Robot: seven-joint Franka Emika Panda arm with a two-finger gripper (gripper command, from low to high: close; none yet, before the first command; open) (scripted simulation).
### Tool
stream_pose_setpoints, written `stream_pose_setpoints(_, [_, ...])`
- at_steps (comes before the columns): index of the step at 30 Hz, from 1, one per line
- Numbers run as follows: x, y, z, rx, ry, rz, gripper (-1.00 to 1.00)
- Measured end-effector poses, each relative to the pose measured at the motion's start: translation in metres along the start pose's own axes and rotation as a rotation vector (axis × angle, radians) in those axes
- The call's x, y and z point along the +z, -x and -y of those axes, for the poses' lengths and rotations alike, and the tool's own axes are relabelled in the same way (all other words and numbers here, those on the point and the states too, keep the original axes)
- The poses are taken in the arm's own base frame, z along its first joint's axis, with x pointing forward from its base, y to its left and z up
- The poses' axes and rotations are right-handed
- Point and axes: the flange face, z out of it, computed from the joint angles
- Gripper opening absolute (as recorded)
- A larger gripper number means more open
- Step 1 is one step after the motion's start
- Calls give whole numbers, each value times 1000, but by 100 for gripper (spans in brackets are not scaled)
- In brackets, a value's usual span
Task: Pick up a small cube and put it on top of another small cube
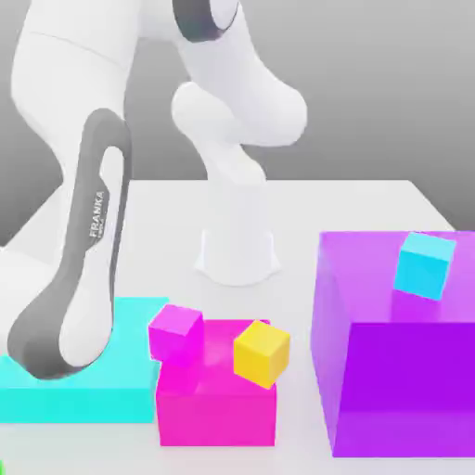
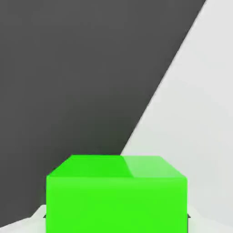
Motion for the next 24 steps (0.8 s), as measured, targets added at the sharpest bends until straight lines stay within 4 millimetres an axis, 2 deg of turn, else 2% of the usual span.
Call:
stream_pose_setpoints(5, [-57,30,-22,-21,-3,12,-100])
stream_pose_setpoints(12, [-115,81,-74,-62,-4,22,-100])
stream_pose_setpoints(16, [-139,111,-110,-96,-3,22,-100])
stream_pose_setpoints(24, [-168,145,-190,-127,-1,11,-100])
